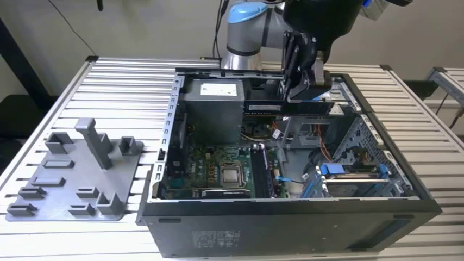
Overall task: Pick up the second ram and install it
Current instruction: 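Pick up the second ram and move it above second insertion slot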
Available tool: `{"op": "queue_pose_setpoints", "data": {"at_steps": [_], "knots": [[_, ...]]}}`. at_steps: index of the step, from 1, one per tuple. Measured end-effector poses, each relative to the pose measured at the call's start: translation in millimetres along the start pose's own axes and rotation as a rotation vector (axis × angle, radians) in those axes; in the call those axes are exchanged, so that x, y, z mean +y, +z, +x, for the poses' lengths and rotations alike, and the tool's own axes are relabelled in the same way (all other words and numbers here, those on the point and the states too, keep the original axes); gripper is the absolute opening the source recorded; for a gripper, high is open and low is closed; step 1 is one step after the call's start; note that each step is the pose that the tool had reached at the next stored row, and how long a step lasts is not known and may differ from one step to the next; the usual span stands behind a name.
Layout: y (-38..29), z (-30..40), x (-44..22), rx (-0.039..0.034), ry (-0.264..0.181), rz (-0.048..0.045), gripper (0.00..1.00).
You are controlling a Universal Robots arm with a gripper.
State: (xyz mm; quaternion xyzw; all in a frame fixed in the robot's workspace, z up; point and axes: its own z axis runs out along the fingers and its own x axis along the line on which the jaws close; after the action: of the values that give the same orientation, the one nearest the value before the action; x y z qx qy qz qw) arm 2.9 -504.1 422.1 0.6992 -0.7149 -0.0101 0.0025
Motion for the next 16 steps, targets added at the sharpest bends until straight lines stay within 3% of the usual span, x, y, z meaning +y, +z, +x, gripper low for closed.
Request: {"op": "queue_pose_setpoints", "data": {"at_steps": [16], "knots": [[-0.1,-0.1,-3.8,0.0000,0.000,0.0000,0.14]]}}
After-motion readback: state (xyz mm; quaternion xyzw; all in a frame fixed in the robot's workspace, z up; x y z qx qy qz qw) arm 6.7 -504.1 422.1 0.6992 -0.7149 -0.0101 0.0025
